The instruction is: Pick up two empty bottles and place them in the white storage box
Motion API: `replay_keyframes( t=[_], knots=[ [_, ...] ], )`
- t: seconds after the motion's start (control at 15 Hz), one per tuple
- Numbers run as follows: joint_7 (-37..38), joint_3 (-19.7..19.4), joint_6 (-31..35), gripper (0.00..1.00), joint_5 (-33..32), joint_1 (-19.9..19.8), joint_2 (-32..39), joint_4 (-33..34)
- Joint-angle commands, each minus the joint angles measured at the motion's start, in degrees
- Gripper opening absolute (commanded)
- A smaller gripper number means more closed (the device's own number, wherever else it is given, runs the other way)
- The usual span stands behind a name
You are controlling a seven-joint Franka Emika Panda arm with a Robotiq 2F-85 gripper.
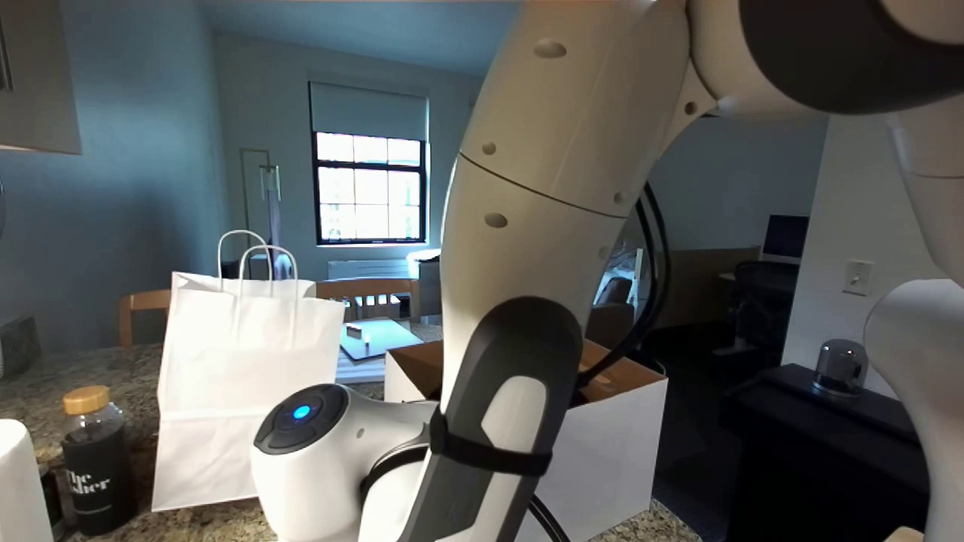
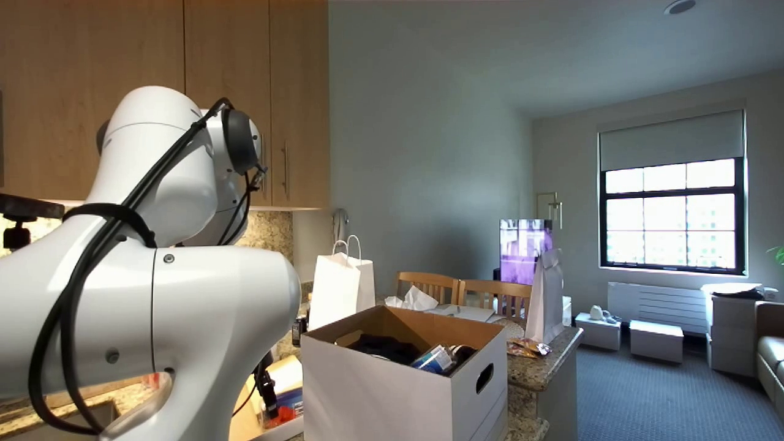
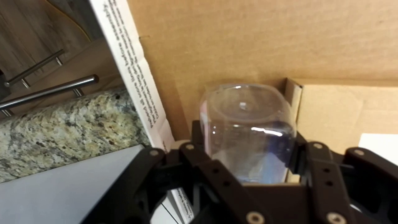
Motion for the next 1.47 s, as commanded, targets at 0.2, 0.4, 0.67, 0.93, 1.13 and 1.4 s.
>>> replay_keyframes(
  t=[0.2, 0.4, 0.67, 0.93, 1.13, 1.4],
  knots=[
    [12.56, -7.07, -3.04, 0.35, -6.91, 12.72, -12.59, -7.24],
    [17.27, -5.97, -13.3, 0.35, -12.39, 15.35, -21.73, -8.59],
    [14.47, 3.32, -32.59, 0.35, -14.38, 9.05, -33.64, -6.79],
    [10.72, 13.29, -41.43, 0.35, -18.09, -3.41, -44.76, -7.15],
    [5.66, 18.05, -41.25, 0.35, -16.08, -14.64, -53.44, -10.38],
    [0.69, 22.58, -37.86, 0.86, -15.68, -29.9, -63.6, -15.15]
  ],
)
